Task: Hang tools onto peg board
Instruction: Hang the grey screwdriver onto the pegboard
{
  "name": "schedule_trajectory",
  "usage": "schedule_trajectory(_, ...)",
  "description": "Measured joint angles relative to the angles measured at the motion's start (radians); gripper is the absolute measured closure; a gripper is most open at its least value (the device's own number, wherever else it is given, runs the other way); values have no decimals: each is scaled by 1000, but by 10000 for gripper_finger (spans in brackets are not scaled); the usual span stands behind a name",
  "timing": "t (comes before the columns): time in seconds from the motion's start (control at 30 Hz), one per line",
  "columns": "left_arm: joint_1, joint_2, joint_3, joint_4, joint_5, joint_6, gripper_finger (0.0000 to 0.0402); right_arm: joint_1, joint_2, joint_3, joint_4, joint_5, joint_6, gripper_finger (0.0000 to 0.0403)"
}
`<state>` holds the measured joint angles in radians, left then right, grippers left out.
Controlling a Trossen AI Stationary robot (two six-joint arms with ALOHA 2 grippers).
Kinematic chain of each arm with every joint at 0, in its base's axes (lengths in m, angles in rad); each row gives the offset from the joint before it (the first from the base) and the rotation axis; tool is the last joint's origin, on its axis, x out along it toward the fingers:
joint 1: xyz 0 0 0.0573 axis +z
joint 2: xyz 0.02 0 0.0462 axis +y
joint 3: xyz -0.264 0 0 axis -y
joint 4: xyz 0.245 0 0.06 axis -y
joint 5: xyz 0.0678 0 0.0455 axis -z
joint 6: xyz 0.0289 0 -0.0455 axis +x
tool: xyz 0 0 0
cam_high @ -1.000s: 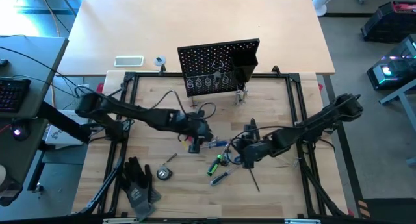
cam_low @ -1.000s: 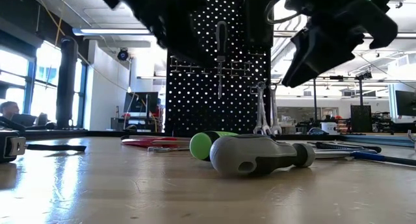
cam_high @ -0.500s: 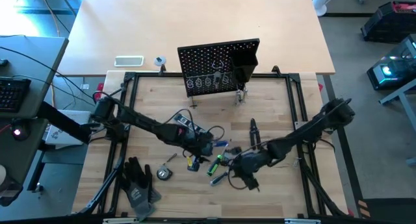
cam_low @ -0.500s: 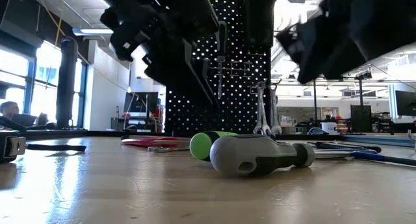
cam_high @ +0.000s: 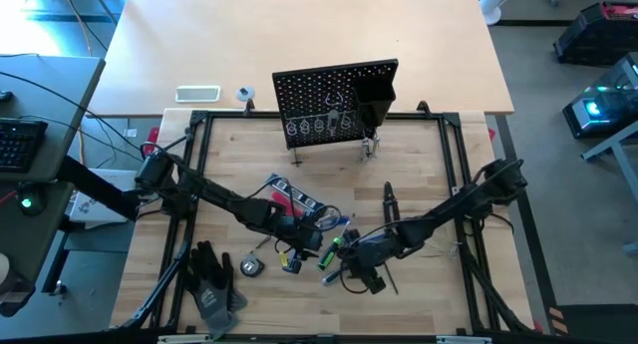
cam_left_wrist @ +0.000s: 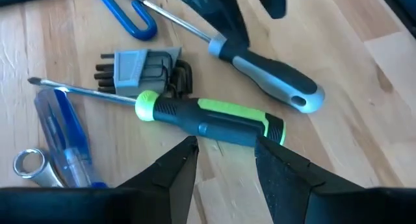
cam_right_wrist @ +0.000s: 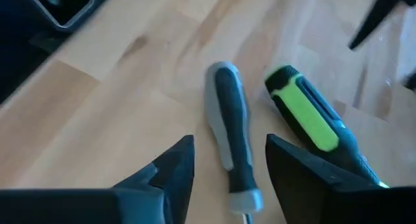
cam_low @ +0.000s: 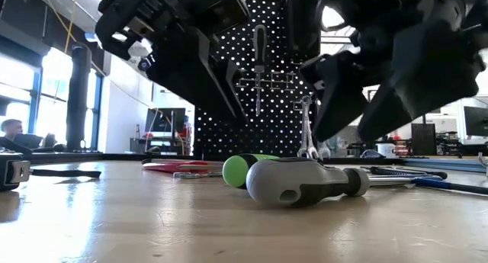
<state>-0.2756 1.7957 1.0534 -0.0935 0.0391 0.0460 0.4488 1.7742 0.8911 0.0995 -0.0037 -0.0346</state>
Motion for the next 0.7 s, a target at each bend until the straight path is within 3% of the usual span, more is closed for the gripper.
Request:
schedule_trajectory(0.1,-3,-1,0,-2,0,8,255,-5,5,16,-53,-3,-1,215)
schedule_trajectory(0.2,-3,-1,0,-27,-21,5,255,-16,-29,49,-219,24,7,219)
schedule_trajectory(0.37,-3,-1,0,-75,-29,-8,255,-22,-177,91,-472,151,26,238)
schedule_trajectory(0.53,-5,-1,0,-106,-29,-8,255,-24,-305,93,-480,160,24,249)
schedule_trajectory(0.7,-34,-5,0,-111,-40,-9,255,-24,-315,93,-455,140,15,249)
